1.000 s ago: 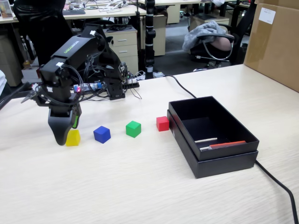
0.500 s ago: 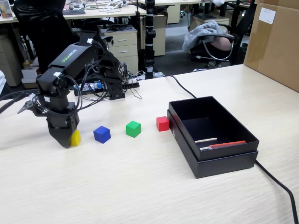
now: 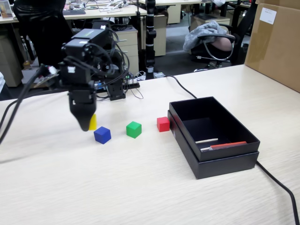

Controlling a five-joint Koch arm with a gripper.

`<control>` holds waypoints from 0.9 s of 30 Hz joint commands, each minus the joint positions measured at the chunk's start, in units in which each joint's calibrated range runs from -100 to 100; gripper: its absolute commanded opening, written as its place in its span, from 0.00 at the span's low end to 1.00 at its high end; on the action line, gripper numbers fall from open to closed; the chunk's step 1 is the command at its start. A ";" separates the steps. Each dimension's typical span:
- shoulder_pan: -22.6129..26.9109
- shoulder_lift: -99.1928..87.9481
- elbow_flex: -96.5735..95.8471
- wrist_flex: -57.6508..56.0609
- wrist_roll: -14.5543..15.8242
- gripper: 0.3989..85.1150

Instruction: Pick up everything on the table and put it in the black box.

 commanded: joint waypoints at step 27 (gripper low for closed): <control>26.32 21.08 25.30 0.69 11.28 0.07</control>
